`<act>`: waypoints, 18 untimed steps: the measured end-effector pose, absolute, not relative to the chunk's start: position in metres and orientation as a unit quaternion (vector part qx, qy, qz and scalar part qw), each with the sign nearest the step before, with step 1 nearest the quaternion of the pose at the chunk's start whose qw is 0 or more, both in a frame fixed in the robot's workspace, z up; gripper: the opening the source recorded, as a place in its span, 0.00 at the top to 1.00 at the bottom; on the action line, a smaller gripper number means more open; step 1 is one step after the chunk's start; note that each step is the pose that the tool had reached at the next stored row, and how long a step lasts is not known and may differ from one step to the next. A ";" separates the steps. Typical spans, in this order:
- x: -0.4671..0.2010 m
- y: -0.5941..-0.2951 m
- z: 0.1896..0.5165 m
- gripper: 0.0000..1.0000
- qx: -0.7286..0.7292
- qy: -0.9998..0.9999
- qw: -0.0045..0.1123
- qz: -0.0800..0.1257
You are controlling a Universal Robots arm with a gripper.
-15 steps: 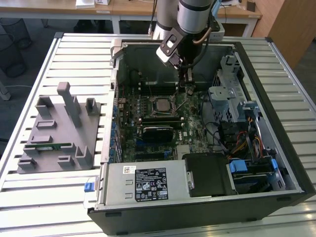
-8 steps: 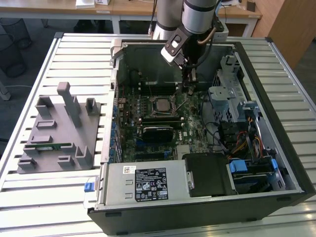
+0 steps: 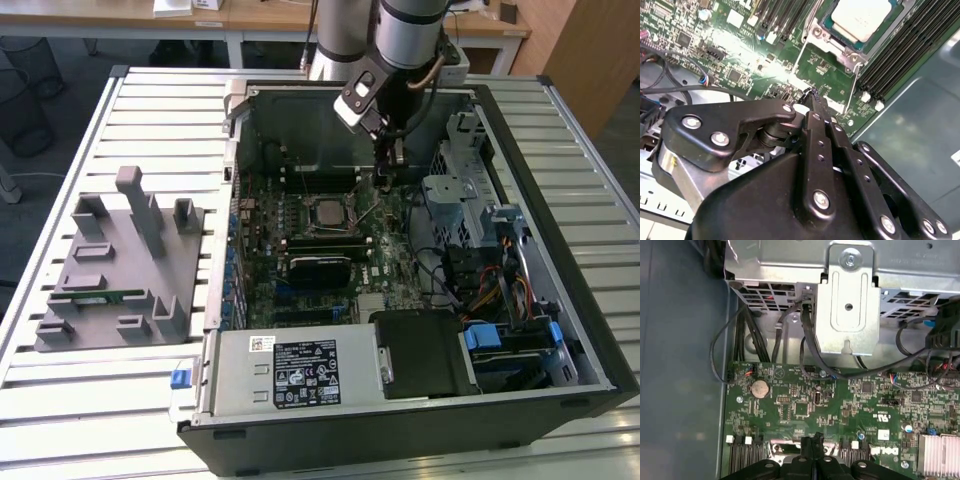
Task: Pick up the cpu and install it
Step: 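Close the cpu cover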
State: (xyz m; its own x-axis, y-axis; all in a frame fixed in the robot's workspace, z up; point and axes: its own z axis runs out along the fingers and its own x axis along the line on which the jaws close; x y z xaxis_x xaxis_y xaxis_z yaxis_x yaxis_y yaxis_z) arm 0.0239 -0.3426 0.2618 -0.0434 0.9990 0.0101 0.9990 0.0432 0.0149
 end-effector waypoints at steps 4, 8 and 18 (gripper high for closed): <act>0.029 -0.341 0.260 0.89 0.691 0.723 0.001 0.009; 0.035 -0.339 0.258 0.89 0.691 0.723 0.001 0.009; 0.043 -0.337 0.249 0.89 0.691 0.723 0.001 0.009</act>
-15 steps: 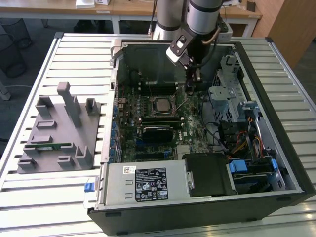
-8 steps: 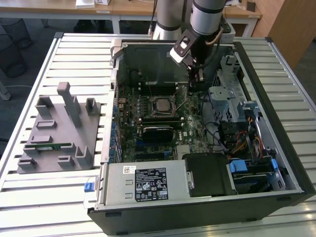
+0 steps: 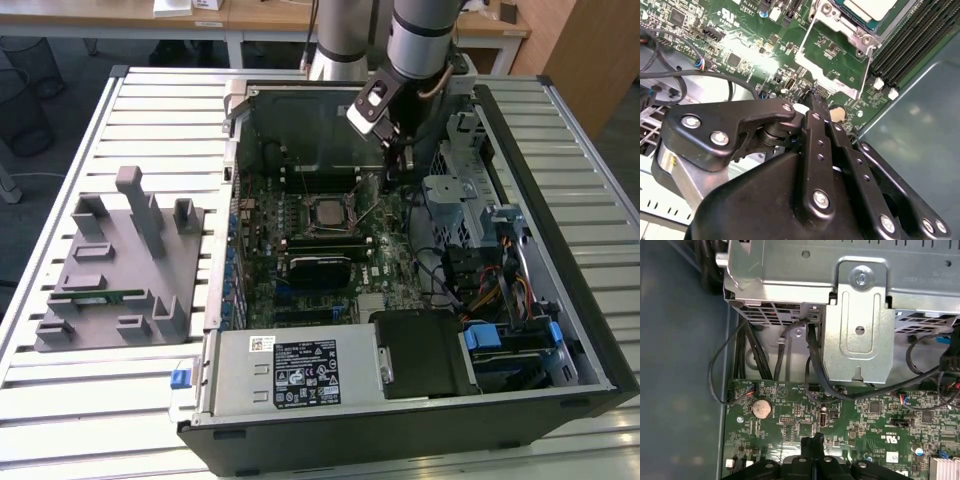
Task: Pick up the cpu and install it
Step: 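Close the cpu cover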
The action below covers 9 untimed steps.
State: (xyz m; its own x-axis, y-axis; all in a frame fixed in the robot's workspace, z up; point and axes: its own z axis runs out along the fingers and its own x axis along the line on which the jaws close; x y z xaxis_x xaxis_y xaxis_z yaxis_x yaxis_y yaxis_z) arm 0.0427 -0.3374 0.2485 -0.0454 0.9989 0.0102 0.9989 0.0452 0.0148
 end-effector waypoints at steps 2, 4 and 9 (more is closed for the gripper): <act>0.043 -0.337 0.245 0.89 0.691 0.723 0.001 0.009; 0.043 -0.337 0.243 0.89 0.691 0.723 0.001 0.009; 0.037 -0.337 0.241 0.89 0.691 0.723 0.001 0.009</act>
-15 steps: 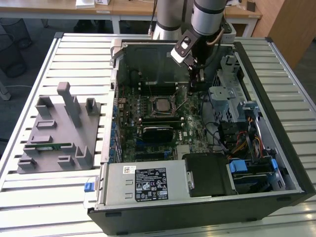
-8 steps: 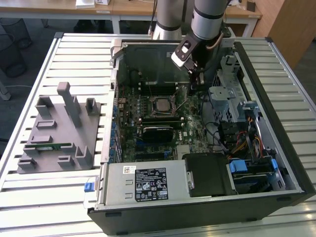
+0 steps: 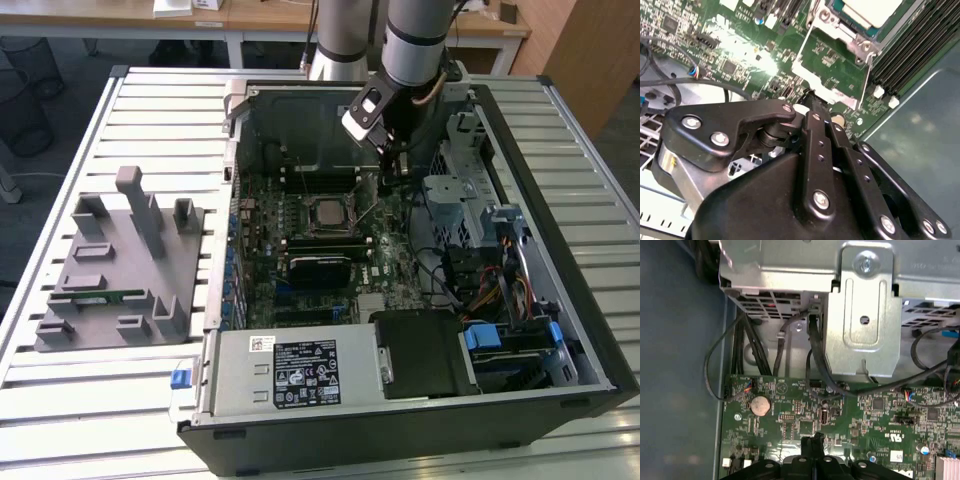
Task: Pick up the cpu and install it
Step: 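Close the cpu cover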
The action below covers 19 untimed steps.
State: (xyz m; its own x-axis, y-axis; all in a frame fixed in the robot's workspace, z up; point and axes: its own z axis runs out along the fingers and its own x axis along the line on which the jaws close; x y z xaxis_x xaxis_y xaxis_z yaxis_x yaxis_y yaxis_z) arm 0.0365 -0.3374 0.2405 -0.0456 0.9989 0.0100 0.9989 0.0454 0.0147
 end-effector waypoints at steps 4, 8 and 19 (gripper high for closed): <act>0.030 -0.337 0.240 0.89 0.691 0.723 0.001 0.009; 0.025 -0.337 0.239 0.89 0.691 0.723 0.001 0.009; 0.010 -0.337 0.237 0.89 0.691 0.723 0.001 0.009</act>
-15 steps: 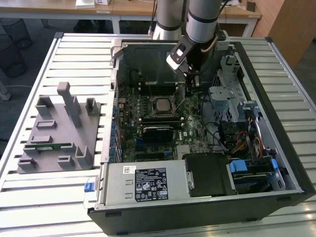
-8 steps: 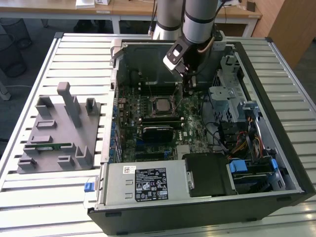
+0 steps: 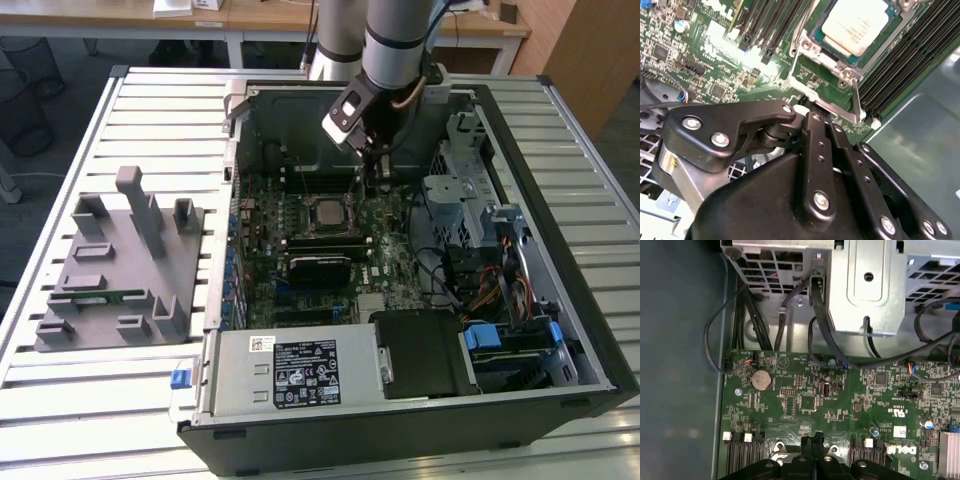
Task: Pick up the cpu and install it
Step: 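Close the cpu cover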
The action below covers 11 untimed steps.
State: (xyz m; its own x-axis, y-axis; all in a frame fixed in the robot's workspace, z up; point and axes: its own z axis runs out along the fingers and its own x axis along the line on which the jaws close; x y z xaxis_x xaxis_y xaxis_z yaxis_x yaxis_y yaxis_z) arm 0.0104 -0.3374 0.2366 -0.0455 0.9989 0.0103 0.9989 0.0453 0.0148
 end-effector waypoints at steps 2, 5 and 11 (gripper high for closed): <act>0.008 -0.337 0.236 0.89 0.691 0.723 0.001 0.009; 0.005 -0.337 0.236 0.89 0.691 0.723 0.001 0.009; -0.001 -0.337 0.234 0.89 0.691 0.723 0.001 0.009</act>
